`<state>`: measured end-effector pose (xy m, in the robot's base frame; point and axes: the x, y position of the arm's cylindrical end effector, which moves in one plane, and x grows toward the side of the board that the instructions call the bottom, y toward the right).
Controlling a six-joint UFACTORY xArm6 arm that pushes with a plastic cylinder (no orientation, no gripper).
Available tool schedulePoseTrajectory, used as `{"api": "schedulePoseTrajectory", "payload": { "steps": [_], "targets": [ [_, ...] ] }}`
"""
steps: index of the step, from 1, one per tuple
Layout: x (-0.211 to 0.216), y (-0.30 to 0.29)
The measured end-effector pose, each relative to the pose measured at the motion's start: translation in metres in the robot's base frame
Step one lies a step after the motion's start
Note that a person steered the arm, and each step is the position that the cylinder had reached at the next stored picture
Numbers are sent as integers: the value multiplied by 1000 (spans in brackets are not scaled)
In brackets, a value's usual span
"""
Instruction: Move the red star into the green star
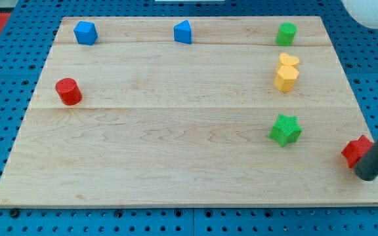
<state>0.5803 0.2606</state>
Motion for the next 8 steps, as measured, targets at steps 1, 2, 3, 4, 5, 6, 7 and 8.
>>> {"api": "schedulePoseTrajectory", "payload": {
  "steps": [1, 2, 3, 4, 5, 6, 7, 8],
  "targets": [
    [19, 13],
    [-9, 79],
    [-36, 18],
    [7, 67],
    [22, 43],
    [12, 1],
    [-19, -16],
    [-33, -27]
  ]
}}
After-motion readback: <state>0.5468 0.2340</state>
